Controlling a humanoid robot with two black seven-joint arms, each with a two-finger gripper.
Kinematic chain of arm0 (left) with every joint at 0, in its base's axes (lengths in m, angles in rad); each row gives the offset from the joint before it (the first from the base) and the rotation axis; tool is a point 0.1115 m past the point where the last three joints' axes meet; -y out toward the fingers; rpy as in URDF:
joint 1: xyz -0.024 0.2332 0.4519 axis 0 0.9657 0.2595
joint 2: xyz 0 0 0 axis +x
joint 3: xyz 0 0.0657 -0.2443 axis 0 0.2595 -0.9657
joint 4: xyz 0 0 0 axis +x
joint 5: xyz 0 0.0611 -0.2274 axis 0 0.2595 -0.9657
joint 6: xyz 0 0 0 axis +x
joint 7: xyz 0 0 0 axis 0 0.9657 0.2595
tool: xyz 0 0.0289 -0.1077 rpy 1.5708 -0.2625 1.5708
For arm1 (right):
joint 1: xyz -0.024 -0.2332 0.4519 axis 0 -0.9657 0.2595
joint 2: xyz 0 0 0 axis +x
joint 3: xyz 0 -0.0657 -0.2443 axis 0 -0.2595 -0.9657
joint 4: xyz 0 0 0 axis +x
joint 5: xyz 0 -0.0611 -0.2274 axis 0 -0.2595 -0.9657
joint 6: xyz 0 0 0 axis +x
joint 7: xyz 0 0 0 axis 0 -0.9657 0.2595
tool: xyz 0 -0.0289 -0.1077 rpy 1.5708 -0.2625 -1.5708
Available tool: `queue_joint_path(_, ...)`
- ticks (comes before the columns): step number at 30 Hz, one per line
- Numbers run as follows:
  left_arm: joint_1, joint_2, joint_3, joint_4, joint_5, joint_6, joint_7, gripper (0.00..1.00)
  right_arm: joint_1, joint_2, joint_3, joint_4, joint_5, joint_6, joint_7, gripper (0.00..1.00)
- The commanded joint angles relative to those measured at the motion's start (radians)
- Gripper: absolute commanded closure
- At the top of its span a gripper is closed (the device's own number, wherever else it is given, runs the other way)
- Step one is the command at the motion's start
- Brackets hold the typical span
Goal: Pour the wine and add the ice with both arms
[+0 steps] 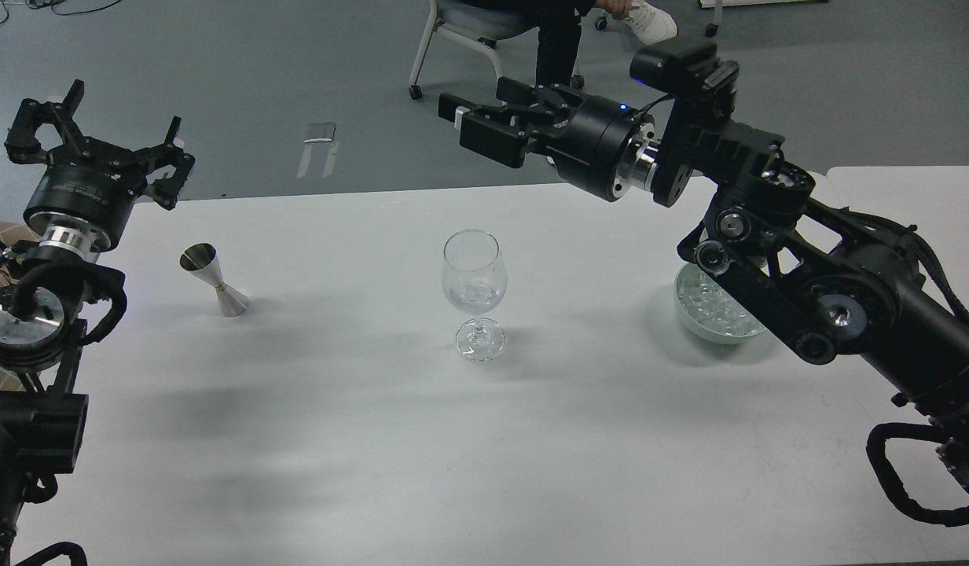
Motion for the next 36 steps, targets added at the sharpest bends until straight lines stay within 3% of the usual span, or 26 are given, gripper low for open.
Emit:
queue_joint_path(1, 0.004, -0.007, 0.004, 0.006, 0.000, 0.003, -0.006, 0.02, 0.017, 0.041, 0.102, -0.007, 0.125, -0.012, -0.003, 0.00)
queue_joint_path(7, -0.007, -0.010, 0.012, 0.006, 0.009, -0.001, 0.012, 0.02, 0.046, 0.090, 0.234, -0.128, 0.374, -0.010, -0.020, 0.00)
queue_joint_path(16, -0.032, -0.004, 0.012, 0.009, 0.040, -0.001, -0.009, 0.03, 0.126, 0.055, 0.262, -0.509, 1.021, -0.021, -0.017, 0.00)
queue_joint_path(19, -0.032, -0.013, 0.010, 0.017, 0.069, 0.002, -0.035, 0.04, 0.140, 0.055, 0.290, -0.624, 1.213, -0.018, -0.012, 0.00)
queue_joint_path(21, -0.032, -0.025, 0.012, 0.020, 0.118, 0.001, -0.093, 0.04, 0.141, 0.055, 0.297, -0.688, 1.343, -0.021, -0.009, 0.00)
queue_joint_path(24, -0.035, -0.048, 0.012, 0.020, 0.207, -0.001, -0.112, 0.04, 0.141, 0.057, 0.306, -0.699, 1.416, -0.024, -0.008, 0.00)
queue_joint_path(31, -0.064, -0.057, 0.058, 0.048, 0.264, 0.009, -0.103, 0.04, 0.117, 0.066, 0.357, -0.744, 1.479, -0.050, -0.006, 0.00)
queue_joint_path(36, -0.162, -0.103, 0.148, 0.195, 0.265, 0.007, -0.115, 0.04, 0.089, 0.078, 0.365, -0.742, 1.499, -0.061, -0.006, 0.00)
